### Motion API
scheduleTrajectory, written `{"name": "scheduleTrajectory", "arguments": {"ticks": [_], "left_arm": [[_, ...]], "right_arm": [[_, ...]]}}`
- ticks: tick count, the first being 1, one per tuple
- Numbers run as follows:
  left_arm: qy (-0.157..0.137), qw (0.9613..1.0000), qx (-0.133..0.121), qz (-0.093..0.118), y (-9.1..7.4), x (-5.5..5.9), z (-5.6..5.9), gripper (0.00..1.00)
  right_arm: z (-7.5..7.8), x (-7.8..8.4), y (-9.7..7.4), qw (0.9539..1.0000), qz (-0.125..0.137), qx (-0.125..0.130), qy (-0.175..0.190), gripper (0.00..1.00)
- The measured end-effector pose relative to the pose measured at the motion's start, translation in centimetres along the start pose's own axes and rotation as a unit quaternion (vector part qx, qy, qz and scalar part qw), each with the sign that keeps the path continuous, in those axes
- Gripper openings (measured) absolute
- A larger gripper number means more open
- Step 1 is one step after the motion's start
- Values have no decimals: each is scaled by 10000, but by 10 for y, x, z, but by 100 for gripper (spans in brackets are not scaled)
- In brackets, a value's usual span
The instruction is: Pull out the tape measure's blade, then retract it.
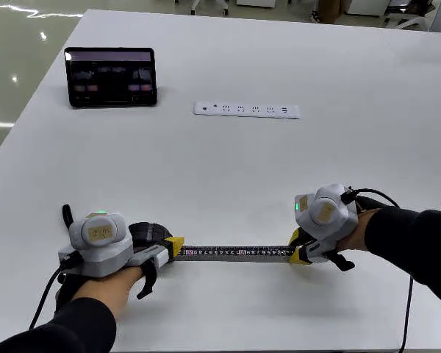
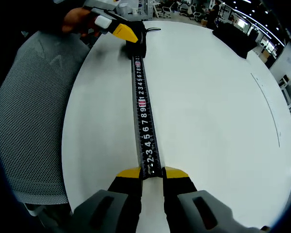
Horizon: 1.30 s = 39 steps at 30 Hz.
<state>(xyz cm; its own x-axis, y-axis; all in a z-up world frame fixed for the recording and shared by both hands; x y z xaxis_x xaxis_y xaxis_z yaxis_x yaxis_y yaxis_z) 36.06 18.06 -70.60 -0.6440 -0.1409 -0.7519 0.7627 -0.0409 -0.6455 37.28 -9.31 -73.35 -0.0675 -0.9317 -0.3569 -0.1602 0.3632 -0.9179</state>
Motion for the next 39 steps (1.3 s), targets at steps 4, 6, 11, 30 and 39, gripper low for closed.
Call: {"name": "scheduleTrajectory", "arguments": {"ticks": [4,6,11,30,39], "left_arm": [[213,9997,-83,-4,1,1,-1,61],[237,9996,-120,-31,0,1,-3,61],[401,9990,-170,-74,1,2,-2,60],[475,9987,-138,-158,1,3,-3,59],[470,9987,-110,-173,1,3,-3,59]], "right_arm": [[1,1,-1,10000,17,-1,-13,11],[2,2,-1,9998,94,-9,170,11],[2,2,-1,9991,190,82,357,11],[0,1,0,9980,517,114,349,11],[-2,-8,3,9986,439,124,279,11]]}}
Point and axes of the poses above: the centre of the closed fingertips' face, and the gripper's own axes: y roughly forward along the fingers, z roughly to its right, x roughly out of its underside, the point moved 3 cm from there along -y, roughly backward along the fingers, and after that the axes turned 12 degrees about -x, right-handed, at the moved point
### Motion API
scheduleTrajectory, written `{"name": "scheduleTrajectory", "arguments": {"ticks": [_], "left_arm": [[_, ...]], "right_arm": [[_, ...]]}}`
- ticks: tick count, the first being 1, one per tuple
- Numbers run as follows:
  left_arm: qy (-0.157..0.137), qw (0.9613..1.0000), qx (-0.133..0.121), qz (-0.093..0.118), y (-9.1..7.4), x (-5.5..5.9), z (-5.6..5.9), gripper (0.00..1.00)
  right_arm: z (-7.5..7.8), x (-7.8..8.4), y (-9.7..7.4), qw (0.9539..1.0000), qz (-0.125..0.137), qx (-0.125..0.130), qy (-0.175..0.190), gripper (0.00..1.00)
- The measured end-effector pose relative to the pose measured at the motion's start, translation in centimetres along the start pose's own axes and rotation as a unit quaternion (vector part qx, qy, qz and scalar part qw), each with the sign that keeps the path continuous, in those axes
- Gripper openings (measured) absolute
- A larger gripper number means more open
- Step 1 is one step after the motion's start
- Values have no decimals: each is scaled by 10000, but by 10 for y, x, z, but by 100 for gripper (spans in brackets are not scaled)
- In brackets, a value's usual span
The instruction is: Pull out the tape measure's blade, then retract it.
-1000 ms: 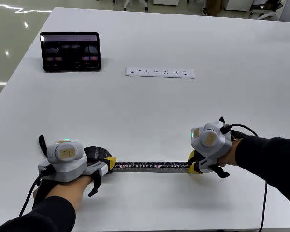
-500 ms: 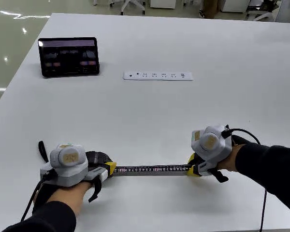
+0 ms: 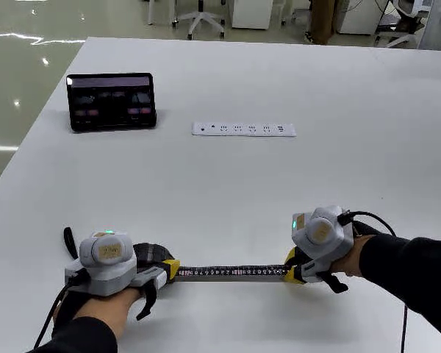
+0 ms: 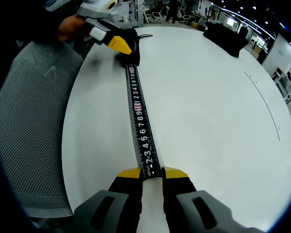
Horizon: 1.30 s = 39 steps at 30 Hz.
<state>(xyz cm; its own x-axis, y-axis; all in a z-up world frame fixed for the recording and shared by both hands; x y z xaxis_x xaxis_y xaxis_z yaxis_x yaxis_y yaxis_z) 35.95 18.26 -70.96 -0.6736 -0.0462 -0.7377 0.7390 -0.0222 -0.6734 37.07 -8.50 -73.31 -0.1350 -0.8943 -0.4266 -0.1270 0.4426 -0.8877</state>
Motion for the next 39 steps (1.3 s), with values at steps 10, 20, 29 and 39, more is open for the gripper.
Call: {"name": "scheduleTrajectory", "arguments": {"ticks": [10,20,29,39], "left_arm": [[-16,10000,13,-8,1,0,0,59],[-33,10000,19,-17,1,0,0,59],[-64,10000,37,-22,1,0,0,58],[-174,9998,125,-12,1,0,-1,58]], "right_arm": [[0,-6,3,9998,85,30,-154,11],[2,-10,5,9998,189,66,-12,11],[2,-14,8,9995,270,58,156,11],[2,-17,9,9995,305,63,108,11]]}}
Point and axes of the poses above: the centre of the closed fingertips' face, and the gripper's own axes: y roughly forward along the fingers, z roughly to its right, x roughly out of its underside, the point moved 3 cm from there along -y, roughly backward along the fingers, and after that the axes turned 12 degrees about -x, right-handed, at the moved point
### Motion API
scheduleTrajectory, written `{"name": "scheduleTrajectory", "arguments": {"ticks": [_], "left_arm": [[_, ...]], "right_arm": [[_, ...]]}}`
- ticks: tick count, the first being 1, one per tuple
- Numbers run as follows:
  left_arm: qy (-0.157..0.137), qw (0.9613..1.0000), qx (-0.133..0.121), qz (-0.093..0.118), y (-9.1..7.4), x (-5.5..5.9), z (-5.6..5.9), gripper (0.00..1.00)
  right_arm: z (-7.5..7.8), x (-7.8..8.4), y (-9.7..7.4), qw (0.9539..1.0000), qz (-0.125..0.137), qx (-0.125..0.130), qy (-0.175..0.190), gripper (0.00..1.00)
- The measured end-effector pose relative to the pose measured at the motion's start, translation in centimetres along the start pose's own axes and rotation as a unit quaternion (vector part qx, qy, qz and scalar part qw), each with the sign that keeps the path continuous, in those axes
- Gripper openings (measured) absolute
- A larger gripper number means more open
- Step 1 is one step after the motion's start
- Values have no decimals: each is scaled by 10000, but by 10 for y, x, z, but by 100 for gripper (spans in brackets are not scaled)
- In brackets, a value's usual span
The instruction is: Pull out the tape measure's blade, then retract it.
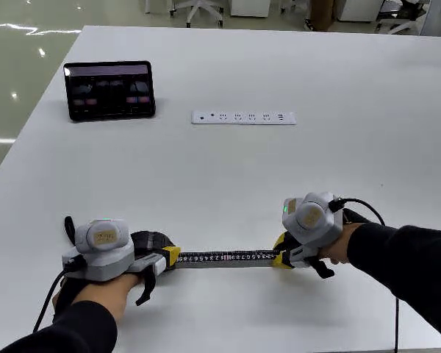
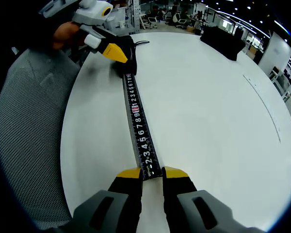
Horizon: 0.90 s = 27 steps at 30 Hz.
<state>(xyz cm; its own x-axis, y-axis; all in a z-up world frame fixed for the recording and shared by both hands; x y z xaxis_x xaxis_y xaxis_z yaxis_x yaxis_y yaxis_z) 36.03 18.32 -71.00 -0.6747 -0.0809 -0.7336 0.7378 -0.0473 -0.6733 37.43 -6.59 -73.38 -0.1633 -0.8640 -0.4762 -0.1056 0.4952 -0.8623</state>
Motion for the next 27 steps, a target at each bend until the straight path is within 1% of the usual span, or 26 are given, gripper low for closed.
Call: {"name": "scheduleTrajectory", "arguments": {"ticks": [3,13,16,17,27], "left_arm": [[-36,10000,54,10,-1,0,-1,58],[1,9999,133,9,-1,0,-1,58],[8,9998,180,7,-1,-1,-2,58],[28,9998,179,10,-1,0,-1,58],[59,9998,194,-6,-1,0,-2,58]], "right_arm": [[0,0,0,10000,10,8,48,12],[-1,-2,1,10000,46,-12,49,12],[-4,-8,4,9999,80,-63,0,12],[-4,-10,6,10000,48,-48,-69,12],[-3,-15,9,9999,132,-59,-27,12]]}}
Point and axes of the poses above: the centre of the closed fingertips' face, and the gripper's own axes: y roughly forward along the fingers, z roughly to its right, x roughly out of its underside, the point moved 3 cm from there along -y, roughly backward along the fingers, and after that the axes turned 12 degrees about -x, right-handed, at the moved point
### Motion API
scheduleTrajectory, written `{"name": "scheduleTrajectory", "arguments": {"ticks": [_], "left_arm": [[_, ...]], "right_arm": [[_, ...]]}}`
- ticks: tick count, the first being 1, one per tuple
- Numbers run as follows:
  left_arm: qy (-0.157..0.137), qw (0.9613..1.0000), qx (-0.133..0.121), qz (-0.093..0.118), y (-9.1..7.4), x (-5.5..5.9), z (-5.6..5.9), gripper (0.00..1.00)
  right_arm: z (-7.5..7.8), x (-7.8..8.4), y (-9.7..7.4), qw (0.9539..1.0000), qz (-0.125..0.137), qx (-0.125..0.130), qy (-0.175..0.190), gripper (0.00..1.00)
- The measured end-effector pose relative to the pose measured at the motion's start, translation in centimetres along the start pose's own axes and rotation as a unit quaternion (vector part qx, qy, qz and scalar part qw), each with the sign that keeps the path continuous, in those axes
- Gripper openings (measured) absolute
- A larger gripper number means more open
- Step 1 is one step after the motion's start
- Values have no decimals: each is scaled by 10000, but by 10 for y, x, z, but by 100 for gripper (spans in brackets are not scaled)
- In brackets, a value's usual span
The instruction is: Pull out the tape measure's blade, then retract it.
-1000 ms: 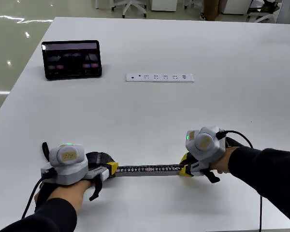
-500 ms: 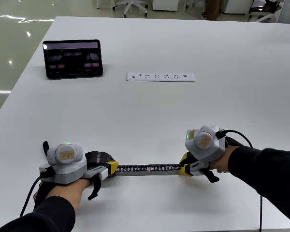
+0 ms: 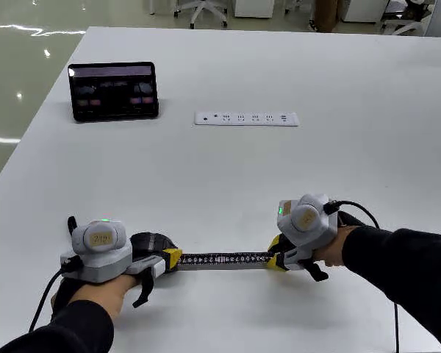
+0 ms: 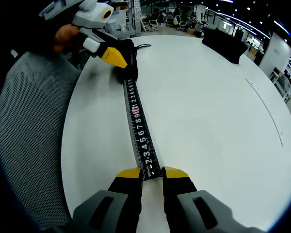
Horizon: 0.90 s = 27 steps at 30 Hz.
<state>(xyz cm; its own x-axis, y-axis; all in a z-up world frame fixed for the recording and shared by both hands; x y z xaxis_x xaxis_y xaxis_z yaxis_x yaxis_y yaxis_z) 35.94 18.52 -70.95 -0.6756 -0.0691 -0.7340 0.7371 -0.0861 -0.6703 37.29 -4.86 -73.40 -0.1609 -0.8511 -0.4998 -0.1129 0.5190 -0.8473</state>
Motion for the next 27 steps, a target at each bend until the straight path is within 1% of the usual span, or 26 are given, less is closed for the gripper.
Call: {"name": "scheduleTrajectory", "arguments": {"ticks": [5,9,12,27], "left_arm": [[-4,10000,10,-7,0,0,-1,58],[-6,10000,19,-14,0,1,0,58],[-13,10000,14,-15,0,1,0,58],[-31,10000,24,-5,0,0,-1,58]], "right_arm": [[0,-1,1,10000,32,-3,7,12],[0,-4,3,9999,119,14,77,12],[0,-6,4,9999,160,18,60,12],[0,-13,8,9998,210,3,64,12]]}}
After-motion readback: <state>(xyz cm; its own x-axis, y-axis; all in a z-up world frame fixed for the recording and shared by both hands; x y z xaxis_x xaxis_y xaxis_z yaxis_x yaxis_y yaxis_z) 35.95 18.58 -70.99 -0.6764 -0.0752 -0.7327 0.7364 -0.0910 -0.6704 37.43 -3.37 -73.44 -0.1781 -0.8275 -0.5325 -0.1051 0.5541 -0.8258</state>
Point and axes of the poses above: the centre of the closed fingertips' face, and the gripper's own axes: y roughly forward along the fingers, z roughly to its right, x roughly out of its underside, the point moved 3 cm from there along -y, roughly backward along the fingers, and after that the axes turned 12 degrees about -x, right-handed, at the moved point
